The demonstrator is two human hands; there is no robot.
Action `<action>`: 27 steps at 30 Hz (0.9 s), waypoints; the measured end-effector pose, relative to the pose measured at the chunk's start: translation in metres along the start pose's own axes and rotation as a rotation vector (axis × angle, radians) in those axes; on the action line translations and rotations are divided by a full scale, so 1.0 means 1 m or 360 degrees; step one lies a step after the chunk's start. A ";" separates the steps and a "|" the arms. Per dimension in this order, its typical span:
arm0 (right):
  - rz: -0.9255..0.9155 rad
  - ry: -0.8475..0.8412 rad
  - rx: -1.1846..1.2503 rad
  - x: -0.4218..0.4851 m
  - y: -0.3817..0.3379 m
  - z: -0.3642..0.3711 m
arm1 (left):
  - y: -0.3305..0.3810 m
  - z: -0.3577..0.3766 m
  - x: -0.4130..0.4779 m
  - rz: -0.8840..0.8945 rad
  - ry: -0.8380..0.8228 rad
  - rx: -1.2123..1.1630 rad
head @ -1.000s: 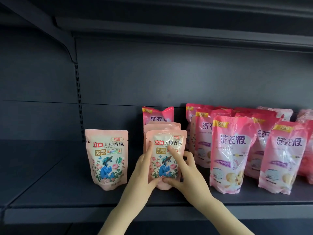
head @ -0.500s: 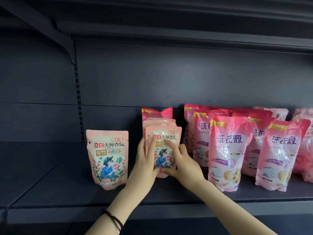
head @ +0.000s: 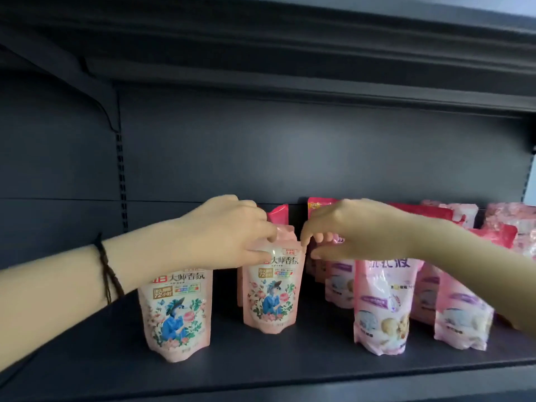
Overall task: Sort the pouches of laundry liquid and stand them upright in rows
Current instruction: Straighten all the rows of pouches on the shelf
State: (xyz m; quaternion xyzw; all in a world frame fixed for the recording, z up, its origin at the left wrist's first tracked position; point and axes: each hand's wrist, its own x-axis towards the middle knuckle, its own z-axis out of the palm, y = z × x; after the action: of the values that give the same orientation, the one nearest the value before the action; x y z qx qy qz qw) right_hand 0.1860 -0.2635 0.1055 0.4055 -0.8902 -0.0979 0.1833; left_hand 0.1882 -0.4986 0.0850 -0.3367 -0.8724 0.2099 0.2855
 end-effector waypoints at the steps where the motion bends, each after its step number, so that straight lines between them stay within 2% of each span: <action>1: 0.0002 -0.0029 -0.0049 0.004 0.006 -0.010 | -0.005 -0.005 0.008 0.0020 -0.0043 0.0036; 7: 0.0048 -0.0156 -0.0222 0.015 0.056 -0.044 | -0.031 -0.021 0.067 0.0086 -0.0155 -0.0037; 11: 0.0050 -0.0162 -0.0297 0.014 0.098 -0.039 | -0.043 -0.009 0.107 0.0175 -0.0160 0.0024; 15: 0.0079 -0.0230 -0.0460 0.025 0.147 -0.023 | -0.049 0.015 0.146 0.0304 -0.0162 0.0255; 18: 0.0009 -0.0316 -0.0503 0.037 0.187 -0.006 | -0.052 0.033 0.178 0.0250 -0.0188 0.0231; 21: -0.0127 -0.0423 -0.0545 0.052 0.225 0.002 | -0.056 0.050 0.207 0.0085 -0.0243 -0.0023; 23: -0.0167 -0.0461 -0.0455 0.061 0.244 0.006 | -0.057 0.062 0.223 -0.0060 -0.0337 -0.0362; 27: -0.0158 -0.0552 0.0293 0.071 0.271 0.024 | -0.059 0.089 0.250 -0.0270 -0.0439 -0.1294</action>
State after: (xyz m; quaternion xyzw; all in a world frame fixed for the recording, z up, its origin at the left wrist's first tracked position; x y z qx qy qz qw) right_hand -0.0527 -0.1404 0.1882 0.4410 -0.8925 -0.0932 -0.0157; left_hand -0.0488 -0.3778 0.1401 -0.3178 -0.9386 -0.1318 0.0266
